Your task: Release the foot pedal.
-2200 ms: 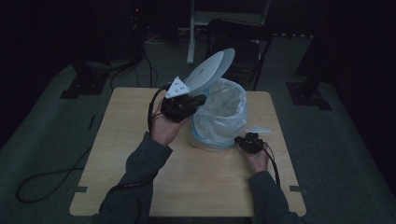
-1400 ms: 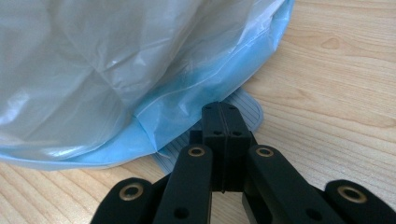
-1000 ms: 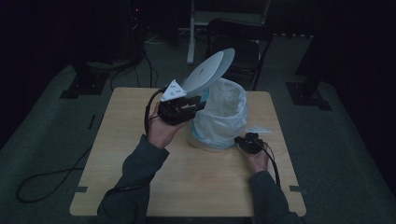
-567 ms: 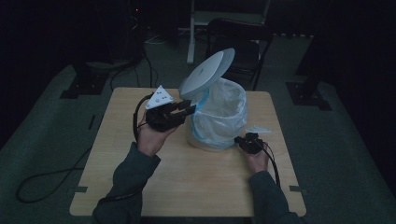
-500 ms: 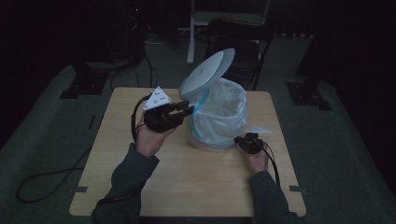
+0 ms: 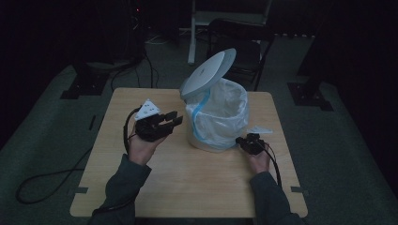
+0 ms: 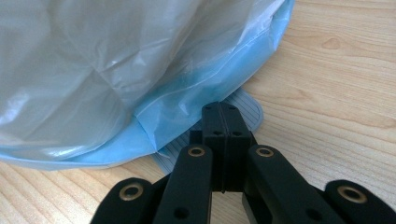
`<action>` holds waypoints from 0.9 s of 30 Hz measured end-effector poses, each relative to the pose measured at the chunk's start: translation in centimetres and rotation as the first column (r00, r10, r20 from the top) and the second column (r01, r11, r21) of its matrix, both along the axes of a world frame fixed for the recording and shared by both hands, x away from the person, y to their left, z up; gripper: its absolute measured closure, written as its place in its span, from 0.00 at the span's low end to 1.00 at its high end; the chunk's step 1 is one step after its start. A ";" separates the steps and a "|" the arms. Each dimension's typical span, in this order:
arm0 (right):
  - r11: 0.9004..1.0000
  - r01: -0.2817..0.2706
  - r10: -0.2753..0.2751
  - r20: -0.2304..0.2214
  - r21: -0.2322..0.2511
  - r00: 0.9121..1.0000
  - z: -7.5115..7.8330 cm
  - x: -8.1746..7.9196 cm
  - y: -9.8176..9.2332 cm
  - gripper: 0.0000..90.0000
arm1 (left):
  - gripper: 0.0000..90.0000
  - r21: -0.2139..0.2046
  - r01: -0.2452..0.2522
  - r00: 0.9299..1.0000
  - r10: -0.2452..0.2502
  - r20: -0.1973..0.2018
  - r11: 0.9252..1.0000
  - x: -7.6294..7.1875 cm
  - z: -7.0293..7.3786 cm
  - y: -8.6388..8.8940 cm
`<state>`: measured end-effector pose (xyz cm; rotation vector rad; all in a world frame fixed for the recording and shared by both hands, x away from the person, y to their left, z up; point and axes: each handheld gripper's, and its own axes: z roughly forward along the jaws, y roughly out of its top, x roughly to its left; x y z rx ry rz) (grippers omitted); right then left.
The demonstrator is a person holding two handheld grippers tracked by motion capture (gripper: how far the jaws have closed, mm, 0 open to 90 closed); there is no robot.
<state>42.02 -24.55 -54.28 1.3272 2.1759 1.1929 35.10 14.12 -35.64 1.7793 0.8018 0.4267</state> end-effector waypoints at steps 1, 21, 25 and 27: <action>1.000 -0.001 0.001 0.000 0.001 1.000 0.0 0.0 0.0 1.00 | 0.74 0.001 -0.007 1.000 0.007 -0.008 1.000 0.0 -0.3 0.2; 1.000 0.003 -0.002 0.014 -0.030 1.000 0.1 -0.1 0.3 1.00 | 0.73 0.007 -0.050 0.992 0.051 -0.115 0.999 -0.2 -6.5 2.3; 1.000 0.003 -0.003 0.013 -0.029 1.000 0.1 -0.1 0.3 1.00 | 0.73 0.002 -0.049 0.990 0.049 -0.133 0.999 -0.2 -7.3 2.3; 1.000 0.003 -0.003 0.014 -0.030 1.000 0.1 -0.1 0.3 1.00 | 0.73 0.003 -0.049 0.989 0.049 -0.139 0.999 -0.2 -7.6 2.3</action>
